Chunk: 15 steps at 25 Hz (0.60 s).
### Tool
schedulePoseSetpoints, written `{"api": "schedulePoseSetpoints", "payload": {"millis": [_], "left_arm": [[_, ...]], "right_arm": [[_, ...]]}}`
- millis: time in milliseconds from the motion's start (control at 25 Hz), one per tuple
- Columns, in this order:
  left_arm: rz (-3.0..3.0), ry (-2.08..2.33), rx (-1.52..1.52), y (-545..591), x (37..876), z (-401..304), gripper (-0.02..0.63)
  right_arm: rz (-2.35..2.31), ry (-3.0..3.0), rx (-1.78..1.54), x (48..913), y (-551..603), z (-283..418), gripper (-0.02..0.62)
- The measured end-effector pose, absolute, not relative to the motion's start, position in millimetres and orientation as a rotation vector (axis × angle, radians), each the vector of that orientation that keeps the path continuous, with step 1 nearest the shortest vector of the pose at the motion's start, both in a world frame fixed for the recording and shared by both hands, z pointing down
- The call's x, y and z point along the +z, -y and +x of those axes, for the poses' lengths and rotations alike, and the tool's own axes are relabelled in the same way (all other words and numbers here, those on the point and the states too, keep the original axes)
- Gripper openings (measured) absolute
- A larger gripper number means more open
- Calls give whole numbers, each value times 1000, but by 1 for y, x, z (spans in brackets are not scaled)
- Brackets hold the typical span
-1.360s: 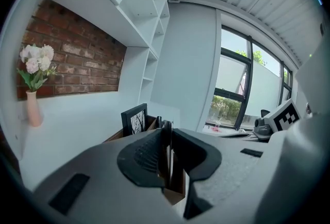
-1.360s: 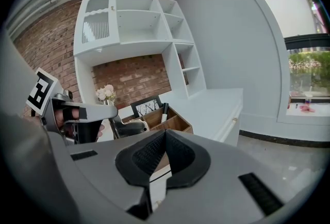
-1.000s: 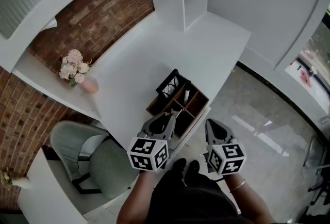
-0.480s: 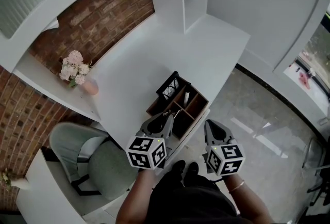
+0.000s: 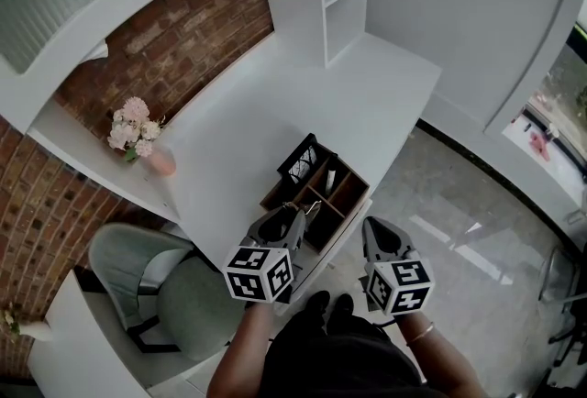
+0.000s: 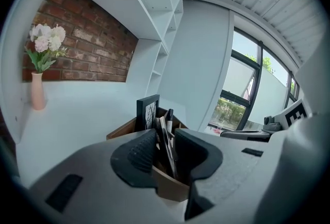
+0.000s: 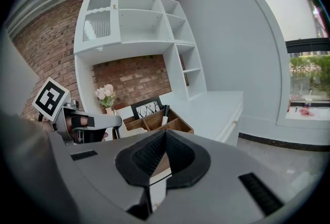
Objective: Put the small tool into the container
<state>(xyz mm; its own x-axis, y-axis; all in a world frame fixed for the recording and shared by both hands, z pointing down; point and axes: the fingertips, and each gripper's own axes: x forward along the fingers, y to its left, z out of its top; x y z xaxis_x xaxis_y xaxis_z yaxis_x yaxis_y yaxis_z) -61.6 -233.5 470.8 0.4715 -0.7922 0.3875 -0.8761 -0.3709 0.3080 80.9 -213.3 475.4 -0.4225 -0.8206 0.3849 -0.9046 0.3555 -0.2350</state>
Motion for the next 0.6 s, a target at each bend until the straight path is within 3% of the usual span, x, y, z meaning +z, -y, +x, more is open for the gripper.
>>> {"api": "schedulePoseSetpoints", "payload": {"millis": [600], "left_arm": [[2153,1499,210,216,474,-99,92]], "right_arm": [[1536,2442,588,469,208,76,3]]}}
